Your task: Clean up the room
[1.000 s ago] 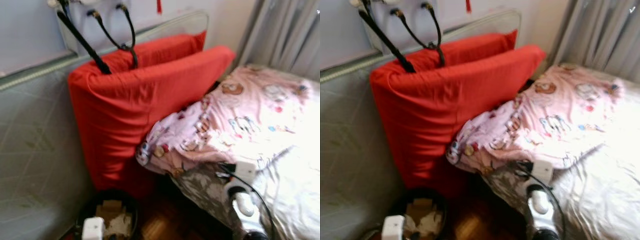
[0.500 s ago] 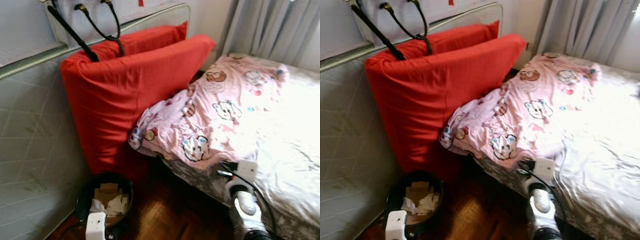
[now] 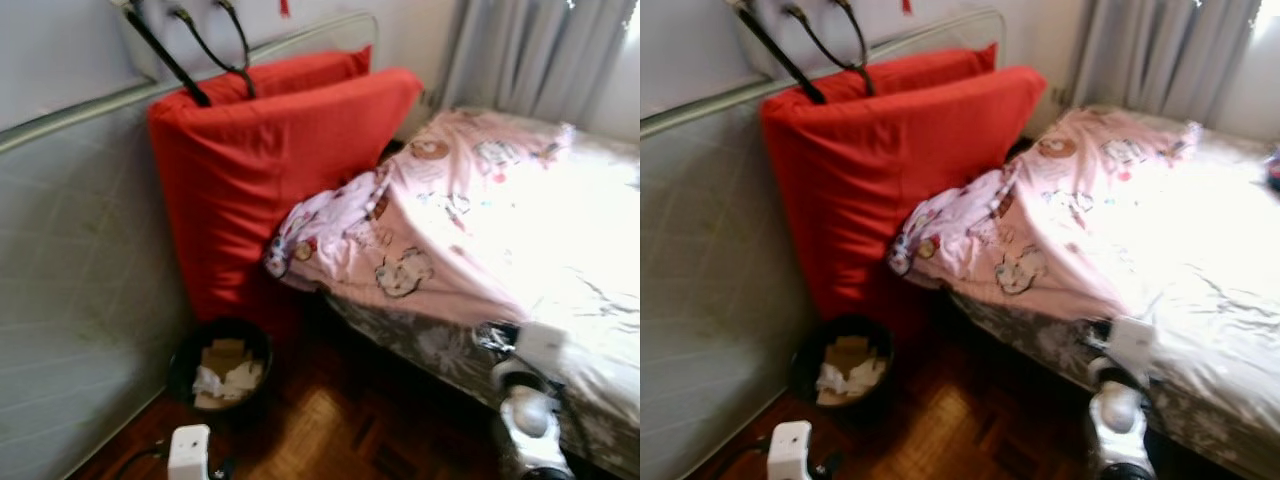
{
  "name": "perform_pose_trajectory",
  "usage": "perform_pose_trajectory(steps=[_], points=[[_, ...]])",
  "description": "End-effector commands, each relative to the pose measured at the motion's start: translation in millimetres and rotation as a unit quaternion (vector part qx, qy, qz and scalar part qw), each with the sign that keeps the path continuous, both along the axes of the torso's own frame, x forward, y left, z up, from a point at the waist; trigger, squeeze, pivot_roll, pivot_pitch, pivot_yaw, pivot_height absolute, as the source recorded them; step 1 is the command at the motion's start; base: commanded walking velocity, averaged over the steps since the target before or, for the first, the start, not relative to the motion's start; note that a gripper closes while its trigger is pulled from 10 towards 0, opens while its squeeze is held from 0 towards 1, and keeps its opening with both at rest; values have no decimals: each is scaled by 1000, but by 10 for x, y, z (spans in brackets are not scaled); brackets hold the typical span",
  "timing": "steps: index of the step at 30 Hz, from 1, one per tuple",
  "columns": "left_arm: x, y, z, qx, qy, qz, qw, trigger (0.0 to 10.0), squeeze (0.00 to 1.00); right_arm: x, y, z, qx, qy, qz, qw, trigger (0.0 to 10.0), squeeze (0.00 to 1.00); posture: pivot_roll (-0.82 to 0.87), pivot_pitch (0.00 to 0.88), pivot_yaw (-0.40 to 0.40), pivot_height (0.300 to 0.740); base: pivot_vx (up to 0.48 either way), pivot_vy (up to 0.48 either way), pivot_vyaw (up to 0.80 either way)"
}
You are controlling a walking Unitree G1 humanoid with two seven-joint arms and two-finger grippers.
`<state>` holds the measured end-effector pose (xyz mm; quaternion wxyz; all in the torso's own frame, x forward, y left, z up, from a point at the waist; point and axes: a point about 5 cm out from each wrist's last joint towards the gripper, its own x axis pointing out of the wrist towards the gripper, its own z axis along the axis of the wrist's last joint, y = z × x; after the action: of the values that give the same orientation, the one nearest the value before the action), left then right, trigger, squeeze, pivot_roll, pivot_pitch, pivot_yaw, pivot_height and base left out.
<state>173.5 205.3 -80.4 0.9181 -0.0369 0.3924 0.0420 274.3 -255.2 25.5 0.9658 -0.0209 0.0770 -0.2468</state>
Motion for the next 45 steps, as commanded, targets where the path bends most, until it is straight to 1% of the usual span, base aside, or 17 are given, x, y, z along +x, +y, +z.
perform_pose_trajectory(steps=[1,6,16,17,18,19,25,26,27,28,31,32,33,35,36,38,45], points=[[57,-55,17,-2,-5,-11,1000,10000,0,-84,-5,-131,12,41,-11,999,10000,0,3,0,4,740,0,0,0],[68,-61,22,-2,-7,-14,1000,10000,0,-147,-35,-209,25,64,-32,997,10000,0,2,0,5,740,0,0,0],[82,-72,27,-2,-9,-17,1000,10000,0,-185,-48,-346,53,133,-17,990,10000,0,6,0,2,740,0,0,0],[85,-74,29,-2,-9,-18,1000,10000,0,-191,-54,-353,48,139,-13,989,10000,620,6,0,2,740,0,0,0],[85,-74,29,-2,-9,-18,1000,10000,0,-191,-54,-353,48,139,-13,989,10000,620,6,0,2,740,0,0,0],[92,-77,33,-2,-11,-19,1000,10000,0,-198,-75,-357,50,143,-15,988,10000,1000,9,0,4,740,0,0,0],[106,-85,41,-2,-15,-22,1000,10000,0,-245,-126,-391,51,162,-21,985,10000,1000,8,0,5,740,0,0,0],[109,-88,42,-2,-16,-23,1000,10000,0,-258,-127,-403,53,165,-20,985,10000,969,7,0,5,740,0,0,0],[111,-90,44,-2,-17,-24,1000,10000,0,-273,-125,-418,55,168,-19,984,10000,514,7,0,5,740,0,0,0],[115,-94,45,-2,-17,-25,1000,10000,0,-288,-122,-435,56,173,-17,983,10000,0,6,0,4,740,0,0,0],[121,-102,48,-2,-18,-27,999,10000,0,-331,-85,-492,66,186,-7,980,10000,0,6,0,5,740,0,0,0],[124,-105,49,-2,-19,-28,999,10000,0,-353,-44,-528,77,191,4,979,10000,0,6,0,5,740,0,0,0],[130,-111,50,-2,-19,-29,999,10000,0,-399,86,-619,101,209,43,972,10000,0,-3,0,5,740,0,0,0],[131,-112,50,-2,-18,-30,999,10000,0,-415,132,-648,107,216,58,969,10000,0,-3,0,5,740,0,0,0],[134,-116,49,-2,-16,-29,999,10000,0,-480,277,-739,123,236,98,959,10000,0,-5,0,3,740,0,0,0],[136,-120,47,-3,-14,-28,999,10000,0,-540,378,-805,130,254,125,950,10000,0,-6,0,1,740,0,0,0],[126,-126,26,-17,2,-9,1000,10000,0,-842,549,-1028,157,322,145,922,10000,0,-1,0,-8,740,0,0,0]])
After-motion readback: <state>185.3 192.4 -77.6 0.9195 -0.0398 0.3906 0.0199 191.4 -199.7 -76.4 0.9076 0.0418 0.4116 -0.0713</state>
